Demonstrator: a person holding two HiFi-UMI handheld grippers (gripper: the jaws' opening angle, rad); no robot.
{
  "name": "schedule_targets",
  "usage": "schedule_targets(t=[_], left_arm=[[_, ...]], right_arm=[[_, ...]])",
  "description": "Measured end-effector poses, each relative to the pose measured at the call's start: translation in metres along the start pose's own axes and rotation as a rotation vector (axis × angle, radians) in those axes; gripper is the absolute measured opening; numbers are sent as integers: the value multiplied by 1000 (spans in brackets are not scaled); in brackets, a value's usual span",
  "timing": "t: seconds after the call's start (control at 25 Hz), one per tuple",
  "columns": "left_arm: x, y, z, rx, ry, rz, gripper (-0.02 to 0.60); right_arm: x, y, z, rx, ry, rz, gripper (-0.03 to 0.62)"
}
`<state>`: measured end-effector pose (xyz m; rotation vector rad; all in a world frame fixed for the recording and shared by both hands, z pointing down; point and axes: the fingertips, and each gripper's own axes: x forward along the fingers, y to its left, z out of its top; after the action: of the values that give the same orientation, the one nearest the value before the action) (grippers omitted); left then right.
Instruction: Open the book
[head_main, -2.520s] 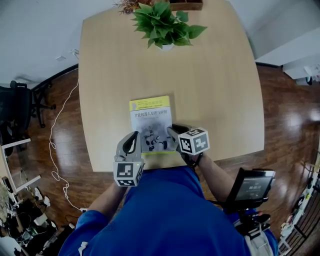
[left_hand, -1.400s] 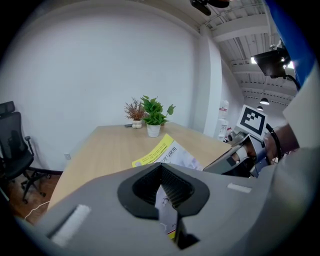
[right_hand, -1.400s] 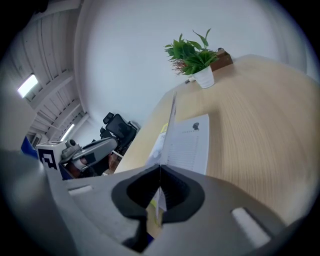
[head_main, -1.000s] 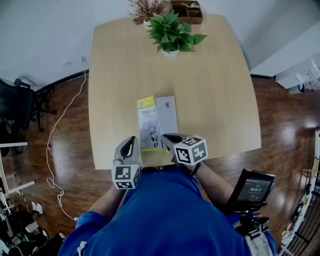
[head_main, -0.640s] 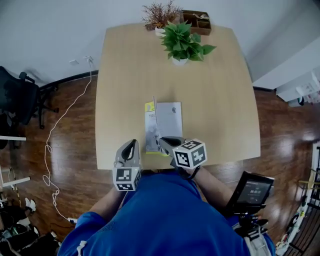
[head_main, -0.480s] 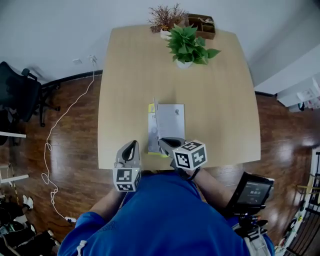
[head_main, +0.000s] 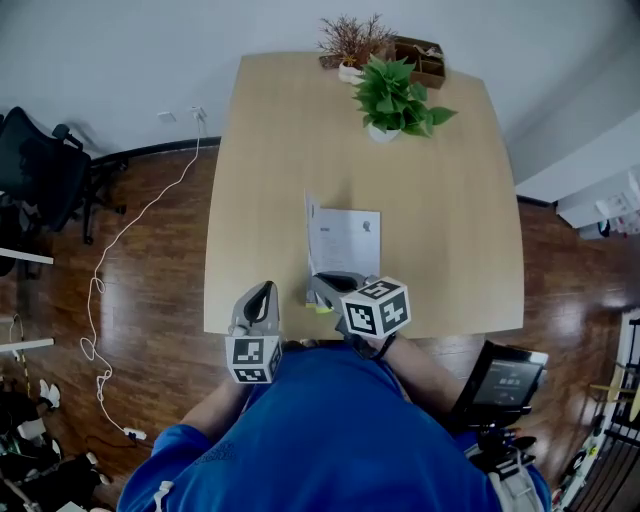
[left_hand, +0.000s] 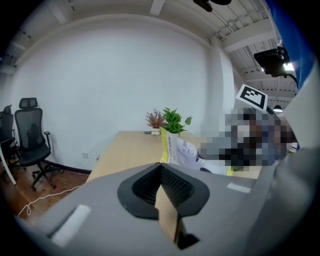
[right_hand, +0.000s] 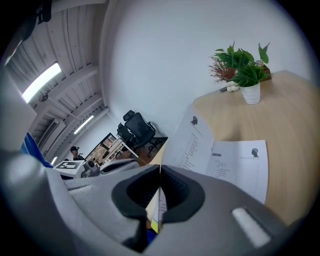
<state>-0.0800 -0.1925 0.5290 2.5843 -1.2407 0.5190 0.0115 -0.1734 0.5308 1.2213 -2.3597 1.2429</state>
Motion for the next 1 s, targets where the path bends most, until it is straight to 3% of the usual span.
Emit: schedule_targets(t=[0.44,1.0], left_arm=[[-27,36,-12,-39,-8,82,7],[-69,85,-36,-103,12,207,6]], right_arm=[[36,24,12,-35,26,27,8],[107,42,-4,-108,133,33,11]])
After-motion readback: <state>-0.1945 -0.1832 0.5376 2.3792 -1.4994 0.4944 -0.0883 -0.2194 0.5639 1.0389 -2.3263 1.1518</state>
